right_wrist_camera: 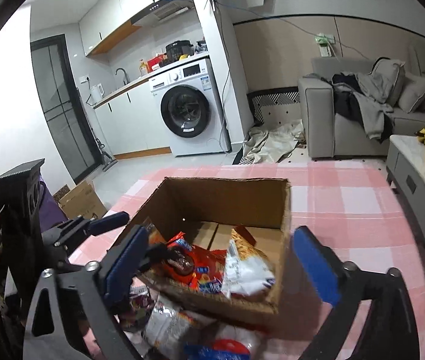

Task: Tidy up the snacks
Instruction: 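Withdraw both tools and move the right tool toward the blue biscuit pack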

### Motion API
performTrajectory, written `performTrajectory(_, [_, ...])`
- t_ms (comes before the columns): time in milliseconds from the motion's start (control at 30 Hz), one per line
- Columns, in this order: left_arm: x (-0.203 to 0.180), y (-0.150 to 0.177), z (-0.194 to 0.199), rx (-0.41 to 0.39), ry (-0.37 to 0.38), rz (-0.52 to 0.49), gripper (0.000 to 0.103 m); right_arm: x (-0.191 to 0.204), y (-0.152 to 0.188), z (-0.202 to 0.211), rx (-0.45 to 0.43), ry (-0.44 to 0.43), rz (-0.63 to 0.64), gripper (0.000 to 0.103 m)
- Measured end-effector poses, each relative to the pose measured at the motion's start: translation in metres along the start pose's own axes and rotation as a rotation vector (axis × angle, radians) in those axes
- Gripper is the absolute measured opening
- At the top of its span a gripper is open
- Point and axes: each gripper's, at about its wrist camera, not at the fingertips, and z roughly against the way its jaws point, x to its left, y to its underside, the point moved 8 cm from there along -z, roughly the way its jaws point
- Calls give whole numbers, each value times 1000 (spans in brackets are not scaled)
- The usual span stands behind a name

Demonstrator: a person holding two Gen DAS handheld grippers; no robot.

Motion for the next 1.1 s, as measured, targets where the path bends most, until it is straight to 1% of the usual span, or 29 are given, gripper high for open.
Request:
performTrajectory(67, [2, 4, 13, -9, -13, -1, 92, -3, 6, 9, 16, 8, 1, 103])
performTrajectory(100, [3, 6, 20, -12, -24, 3, 99, -3, 10, 12, 35, 13, 6, 103])
performTrajectory(133, [4, 7, 27, -14, -39, 6, 102, -3, 16, 16, 53, 17, 12, 103])
performTrajectory(267, [8, 17, 61, -40, -56, 3, 102, 3, 33, 30, 60, 20, 19, 103])
performTrajectory(400, [16, 32, 90, -37, -71, 25, 102, 9, 52, 44, 67, 25, 37, 103])
performTrajectory(533, [24, 51, 117, -62, -59, 66, 102, 17, 67, 53, 78, 7, 51, 103])
performTrajectory(733, [30, 84, 135, -56, -86, 76, 102, 21, 90, 62, 83, 25, 89, 103])
performTrajectory(800, [27, 92, 135, -48, -87, 71, 102, 23, 96, 64, 74, 13, 95, 103])
performTrajectory(900, [25, 103, 136, -53, -110, 56, 102, 21, 101, 67, 53, 15, 97, 103])
performTrajectory(1000, [20, 104, 131, -36, -88, 61, 102, 19, 101, 69, 27, 8, 90, 103])
performTrajectory(1033, [19, 105, 131, -42, -88, 56, 102, 16, 100, 69, 19, 30, 86, 103])
performTrajectory(1100, [16, 103, 128, -45, -92, 45, 102, 6, 99, 72, -14, 103, 76, 103])
